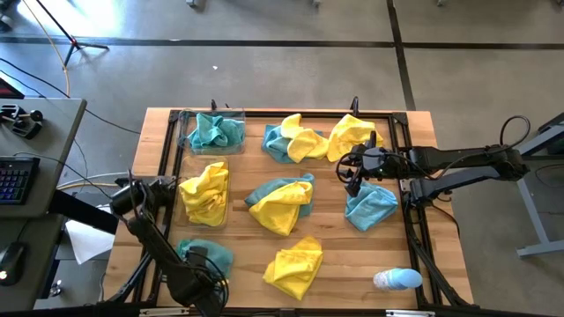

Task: Sort microfiber towel by color & place in baskets
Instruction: Put the blue microfiber cloth into the top transparent bin

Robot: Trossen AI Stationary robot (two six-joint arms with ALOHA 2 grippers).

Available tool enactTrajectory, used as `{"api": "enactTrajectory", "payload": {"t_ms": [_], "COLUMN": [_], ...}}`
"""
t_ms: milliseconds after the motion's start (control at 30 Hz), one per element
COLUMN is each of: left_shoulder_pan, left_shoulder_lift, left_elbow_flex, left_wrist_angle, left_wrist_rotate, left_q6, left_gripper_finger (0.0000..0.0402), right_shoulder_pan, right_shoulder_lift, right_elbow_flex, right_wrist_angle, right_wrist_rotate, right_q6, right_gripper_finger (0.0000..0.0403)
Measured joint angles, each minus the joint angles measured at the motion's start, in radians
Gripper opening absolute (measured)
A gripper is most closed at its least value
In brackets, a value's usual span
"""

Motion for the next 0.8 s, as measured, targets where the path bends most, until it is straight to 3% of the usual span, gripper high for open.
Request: {"api": "enactTrajectory", "payload": {"t_ms": [167,367,600,800], "left_shoulder_pan": [0.022,0.03,0.026,0.001], "left_shoulder_lift": [0.001,0.001,-0.046,-0.121], "left_elbow_flex": [0.0,0.0,0.045,0.188], "left_wrist_angle": [0.034,0.033,-0.014,-0.208], "left_wrist_rotate": [-0.076,-0.09,-0.101,-0.19], "left_q6": [0.038,0.082,0.105,0.121], "left_gripper_finger": [0.0085,0.001,0.0001,0.0], "right_shoulder_pan": [0.0,0.0,0.0,0.0], "right_shoulder_lift": [0.0,0.0,0.0,0.0], "right_elbow_flex": [0.0,0.0,0.0,0.0], "right_wrist_angle": [0.001,0.001,0.001,0.001], "right_wrist_rotate": [0.0,0.0,0.0,0.015], "right_q6": [0.0,0.011,0.03,0.03], "right_gripper_finger": [0.0161,0.0161,0.0161,0.0161]}}
